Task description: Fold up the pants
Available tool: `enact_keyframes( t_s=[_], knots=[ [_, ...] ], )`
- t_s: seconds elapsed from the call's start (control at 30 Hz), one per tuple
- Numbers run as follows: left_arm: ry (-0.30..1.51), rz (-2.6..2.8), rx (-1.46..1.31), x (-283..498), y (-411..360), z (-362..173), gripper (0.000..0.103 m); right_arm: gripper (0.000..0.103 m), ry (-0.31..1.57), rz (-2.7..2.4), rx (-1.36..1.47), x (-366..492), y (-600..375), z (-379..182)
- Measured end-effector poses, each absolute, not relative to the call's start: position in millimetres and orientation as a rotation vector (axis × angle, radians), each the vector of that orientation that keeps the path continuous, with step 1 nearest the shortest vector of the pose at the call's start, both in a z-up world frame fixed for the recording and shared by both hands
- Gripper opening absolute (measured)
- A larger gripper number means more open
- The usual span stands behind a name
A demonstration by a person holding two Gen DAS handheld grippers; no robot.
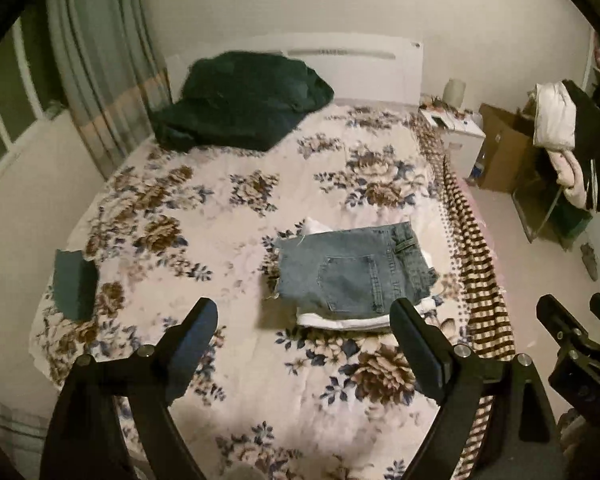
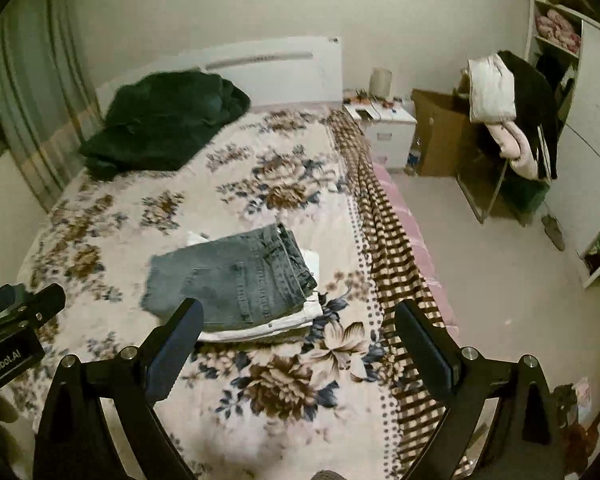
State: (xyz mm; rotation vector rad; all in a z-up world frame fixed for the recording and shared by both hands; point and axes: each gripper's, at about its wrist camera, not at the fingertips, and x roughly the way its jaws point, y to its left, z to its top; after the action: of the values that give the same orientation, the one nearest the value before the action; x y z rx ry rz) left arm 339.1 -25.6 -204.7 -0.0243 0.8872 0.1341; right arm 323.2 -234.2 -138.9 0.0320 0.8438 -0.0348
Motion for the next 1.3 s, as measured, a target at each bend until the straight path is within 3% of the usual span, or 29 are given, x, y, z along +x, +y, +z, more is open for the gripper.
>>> enact_keyframes(
  t_s=[0.33,0.63,0.8,1.3],
  knots=[
    [0.847,0.160,-0.022,245.4,-36.0,-124.6,0.088,0.102,0.753,0.015,0.004,209.5,-237.9,-25.9],
    [0.821,0.146,-0.025,211.6,-24.4,-99.8,0.088,0.102,0.702,0.006,0.013,147.6,-227.3,35.8],
    [0.815,0.142,-0.023,199.4,-19.9,-97.5,0.094,0.102,0.686,0.007,0.007,134.7,-217.4,46.6],
    [0.863,0.150,-0.034,183.0,-14.3,-106.0,0.094,0.103,0.733,0.020,0.001,125.7,-209.1,38.0]
  ],
)
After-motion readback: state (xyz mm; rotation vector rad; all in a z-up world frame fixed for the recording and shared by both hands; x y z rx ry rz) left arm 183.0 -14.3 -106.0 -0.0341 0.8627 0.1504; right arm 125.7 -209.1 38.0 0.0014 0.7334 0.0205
